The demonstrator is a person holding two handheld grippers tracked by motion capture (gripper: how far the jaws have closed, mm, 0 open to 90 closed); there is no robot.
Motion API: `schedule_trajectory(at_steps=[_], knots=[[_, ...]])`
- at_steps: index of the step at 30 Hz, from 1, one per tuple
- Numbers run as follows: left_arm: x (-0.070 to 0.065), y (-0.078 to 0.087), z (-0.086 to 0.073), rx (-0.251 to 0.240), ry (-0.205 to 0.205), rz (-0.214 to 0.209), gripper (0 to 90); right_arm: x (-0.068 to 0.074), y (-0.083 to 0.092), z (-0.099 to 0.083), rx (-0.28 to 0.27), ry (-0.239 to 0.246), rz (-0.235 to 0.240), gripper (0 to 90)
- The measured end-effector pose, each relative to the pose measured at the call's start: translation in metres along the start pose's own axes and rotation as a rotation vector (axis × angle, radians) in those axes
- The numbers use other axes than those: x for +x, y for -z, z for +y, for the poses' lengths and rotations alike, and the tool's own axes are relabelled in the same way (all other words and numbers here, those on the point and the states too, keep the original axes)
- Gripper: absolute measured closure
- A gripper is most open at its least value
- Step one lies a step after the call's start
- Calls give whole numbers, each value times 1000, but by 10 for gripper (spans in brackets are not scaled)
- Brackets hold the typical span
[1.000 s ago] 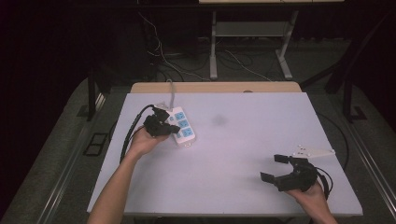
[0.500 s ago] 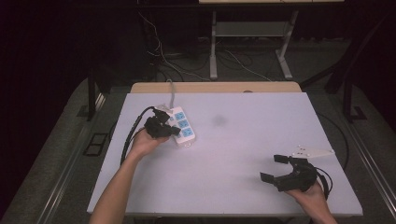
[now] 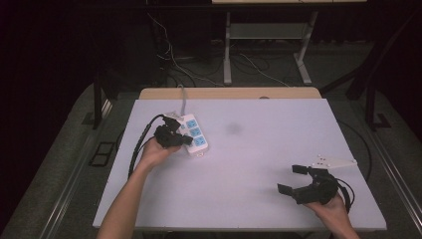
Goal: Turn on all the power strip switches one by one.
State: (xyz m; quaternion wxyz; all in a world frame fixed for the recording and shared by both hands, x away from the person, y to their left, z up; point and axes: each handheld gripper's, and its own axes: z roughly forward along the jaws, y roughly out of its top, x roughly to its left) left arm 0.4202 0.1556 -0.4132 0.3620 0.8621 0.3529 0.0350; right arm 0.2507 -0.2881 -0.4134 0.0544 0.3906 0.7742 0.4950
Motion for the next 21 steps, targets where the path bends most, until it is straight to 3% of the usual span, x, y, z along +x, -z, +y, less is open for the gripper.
schedule_trajectory(at_steps=[6,16,21], knots=[[-2,0,1,8,-21,13,894,0,0,0,-1,0,-1,4],[-2,-2,0,15,-12,10,899,0,0,0,0,0,-2,5],[2,-2,-1,9,5,-11,900,0,1,0,-1,6,-3,5]])
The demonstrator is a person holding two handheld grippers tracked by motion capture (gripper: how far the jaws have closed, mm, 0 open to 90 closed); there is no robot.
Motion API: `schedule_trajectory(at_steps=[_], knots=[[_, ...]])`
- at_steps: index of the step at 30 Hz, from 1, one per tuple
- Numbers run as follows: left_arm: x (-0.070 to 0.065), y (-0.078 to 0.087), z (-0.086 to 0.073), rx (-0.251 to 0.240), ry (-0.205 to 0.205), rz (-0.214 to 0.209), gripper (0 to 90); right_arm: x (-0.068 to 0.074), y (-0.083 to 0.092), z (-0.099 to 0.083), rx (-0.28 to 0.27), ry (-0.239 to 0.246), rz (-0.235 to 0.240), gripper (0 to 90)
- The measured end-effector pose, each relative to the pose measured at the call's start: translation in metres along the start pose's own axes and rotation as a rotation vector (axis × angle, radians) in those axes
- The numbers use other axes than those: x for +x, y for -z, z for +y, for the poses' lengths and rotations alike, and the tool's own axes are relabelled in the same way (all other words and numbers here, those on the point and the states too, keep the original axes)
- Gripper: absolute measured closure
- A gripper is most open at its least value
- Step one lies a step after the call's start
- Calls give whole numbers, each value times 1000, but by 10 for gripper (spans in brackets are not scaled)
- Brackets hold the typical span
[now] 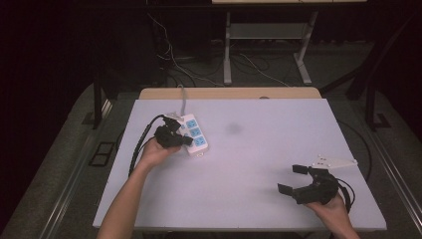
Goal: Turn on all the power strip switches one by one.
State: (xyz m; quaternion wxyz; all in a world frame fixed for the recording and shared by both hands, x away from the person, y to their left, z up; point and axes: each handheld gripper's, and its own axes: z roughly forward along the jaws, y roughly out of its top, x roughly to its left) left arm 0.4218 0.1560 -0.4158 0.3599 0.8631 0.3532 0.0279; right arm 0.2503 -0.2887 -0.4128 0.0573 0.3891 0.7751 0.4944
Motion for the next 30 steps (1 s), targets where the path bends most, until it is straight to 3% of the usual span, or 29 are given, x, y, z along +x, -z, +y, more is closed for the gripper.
schedule_trajectory(at_steps=[8,18,26,30], knots=[[1,-1,1,10,27,-2,900,-1,0,0,-2,-2,-1,5],[-4,-2,2,18,8,27,900,0,2,1,-9,2,-5,5],[-3,0,1,20,12,16,899,-1,2,0,-9,-3,-5,5],[-1,0,0,4,34,-10,898,-2,2,0,-10,-5,-7,5]])
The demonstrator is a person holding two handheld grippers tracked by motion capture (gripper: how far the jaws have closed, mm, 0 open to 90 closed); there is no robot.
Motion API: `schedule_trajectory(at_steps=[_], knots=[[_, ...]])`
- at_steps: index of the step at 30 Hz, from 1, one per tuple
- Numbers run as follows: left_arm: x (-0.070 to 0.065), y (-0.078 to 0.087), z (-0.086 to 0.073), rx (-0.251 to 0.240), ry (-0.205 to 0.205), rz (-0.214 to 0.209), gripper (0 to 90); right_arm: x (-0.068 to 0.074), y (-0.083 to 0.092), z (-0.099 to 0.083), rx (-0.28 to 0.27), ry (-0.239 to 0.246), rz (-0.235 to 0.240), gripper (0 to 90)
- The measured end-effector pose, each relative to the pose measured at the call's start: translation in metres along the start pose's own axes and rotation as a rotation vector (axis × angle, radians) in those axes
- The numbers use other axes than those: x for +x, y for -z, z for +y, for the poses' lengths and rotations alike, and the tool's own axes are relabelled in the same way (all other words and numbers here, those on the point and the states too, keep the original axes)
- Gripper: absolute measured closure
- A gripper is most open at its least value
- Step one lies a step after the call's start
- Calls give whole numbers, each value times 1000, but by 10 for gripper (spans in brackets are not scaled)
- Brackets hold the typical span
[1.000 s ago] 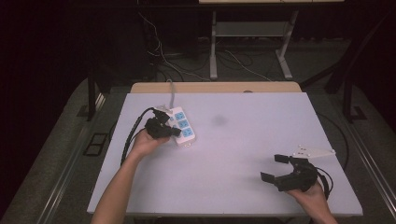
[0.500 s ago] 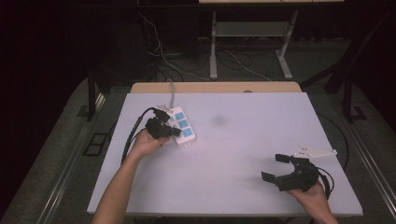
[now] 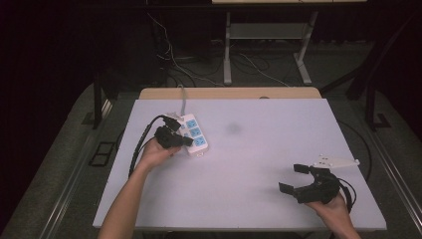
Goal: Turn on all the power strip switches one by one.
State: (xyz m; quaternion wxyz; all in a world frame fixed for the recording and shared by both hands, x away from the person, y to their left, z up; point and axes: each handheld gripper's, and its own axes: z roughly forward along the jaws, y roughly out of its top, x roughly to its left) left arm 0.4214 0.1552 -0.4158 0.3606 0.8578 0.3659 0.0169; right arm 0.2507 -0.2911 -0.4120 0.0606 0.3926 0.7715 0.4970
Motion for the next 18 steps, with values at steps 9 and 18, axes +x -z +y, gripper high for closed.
schedule_trajectory(at_steps=[9,18], knots=[[1,1,2,5,-9,12,897,-1,0,0,0,-2,-1,5],[2,6,5,-3,-9,14,896,0,0,0,1,-3,-2,5]])
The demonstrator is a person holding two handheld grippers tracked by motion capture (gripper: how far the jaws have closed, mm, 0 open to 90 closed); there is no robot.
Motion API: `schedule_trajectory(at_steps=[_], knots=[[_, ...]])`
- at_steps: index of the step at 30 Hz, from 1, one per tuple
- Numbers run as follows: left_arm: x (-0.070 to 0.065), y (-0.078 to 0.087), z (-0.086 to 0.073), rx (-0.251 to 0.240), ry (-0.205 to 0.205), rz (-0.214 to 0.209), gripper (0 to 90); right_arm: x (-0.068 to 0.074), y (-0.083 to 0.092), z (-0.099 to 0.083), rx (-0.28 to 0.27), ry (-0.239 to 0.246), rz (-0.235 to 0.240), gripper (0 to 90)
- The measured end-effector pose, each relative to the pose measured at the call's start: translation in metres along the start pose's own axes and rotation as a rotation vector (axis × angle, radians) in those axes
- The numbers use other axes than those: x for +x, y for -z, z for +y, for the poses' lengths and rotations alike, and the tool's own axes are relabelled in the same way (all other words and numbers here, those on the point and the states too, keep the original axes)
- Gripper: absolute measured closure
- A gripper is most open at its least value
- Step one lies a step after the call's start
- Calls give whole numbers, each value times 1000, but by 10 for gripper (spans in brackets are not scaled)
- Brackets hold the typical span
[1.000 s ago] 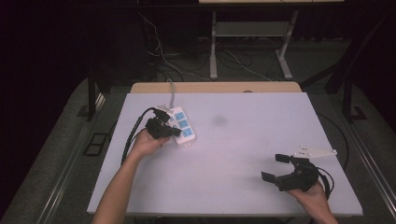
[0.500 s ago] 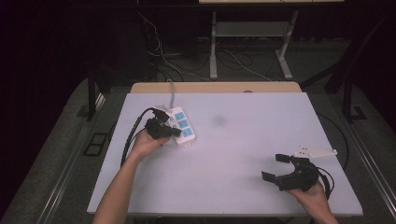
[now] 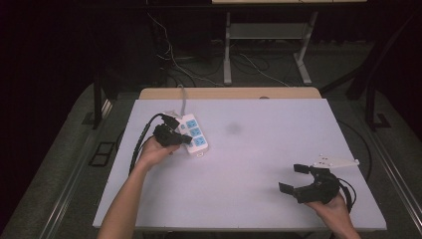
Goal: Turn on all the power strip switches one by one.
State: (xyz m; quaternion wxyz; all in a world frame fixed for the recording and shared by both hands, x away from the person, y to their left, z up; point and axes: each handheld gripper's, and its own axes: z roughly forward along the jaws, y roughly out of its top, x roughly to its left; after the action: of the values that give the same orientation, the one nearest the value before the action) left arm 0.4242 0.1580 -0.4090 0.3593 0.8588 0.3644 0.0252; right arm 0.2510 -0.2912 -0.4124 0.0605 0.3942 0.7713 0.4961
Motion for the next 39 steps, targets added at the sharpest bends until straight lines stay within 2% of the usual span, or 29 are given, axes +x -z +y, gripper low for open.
schedule_trajectory(at_steps=[7,22,39], knots=[[1,6,7,1,-16,12,896,-1,0,0,0,-1,-2,5],[10,18,21,-9,-11,36,895,-1,-1,0,1,-6,-4,5],[22,11,21,-20,7,62,895,-1,0,-1,-1,-7,-6,5]])
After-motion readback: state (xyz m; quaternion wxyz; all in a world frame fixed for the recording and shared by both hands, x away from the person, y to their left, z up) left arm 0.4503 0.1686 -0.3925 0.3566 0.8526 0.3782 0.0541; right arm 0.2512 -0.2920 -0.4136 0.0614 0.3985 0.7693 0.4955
